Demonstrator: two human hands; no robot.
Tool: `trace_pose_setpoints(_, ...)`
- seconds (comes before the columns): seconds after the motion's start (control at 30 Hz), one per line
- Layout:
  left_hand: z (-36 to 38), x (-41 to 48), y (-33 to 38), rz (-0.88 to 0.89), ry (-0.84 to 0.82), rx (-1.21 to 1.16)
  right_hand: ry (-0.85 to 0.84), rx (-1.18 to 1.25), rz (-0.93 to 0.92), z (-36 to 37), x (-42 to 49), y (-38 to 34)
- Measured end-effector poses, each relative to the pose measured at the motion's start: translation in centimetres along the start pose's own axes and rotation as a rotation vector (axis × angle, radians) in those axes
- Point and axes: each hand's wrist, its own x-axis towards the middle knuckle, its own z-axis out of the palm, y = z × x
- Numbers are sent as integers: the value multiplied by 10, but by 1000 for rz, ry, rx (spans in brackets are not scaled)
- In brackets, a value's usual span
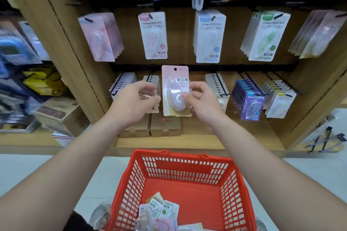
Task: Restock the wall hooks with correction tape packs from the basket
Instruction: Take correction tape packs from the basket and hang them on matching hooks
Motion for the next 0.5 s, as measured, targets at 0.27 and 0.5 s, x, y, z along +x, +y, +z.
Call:
trace_pose_setpoints(0.27,-74,1,-32,2,248,126,-18,-20,-119,67,28,-53)
trace_pose_setpoints(0.5,-98,11,-69,6,345,163,-74,-49,-191,139,61,-81)
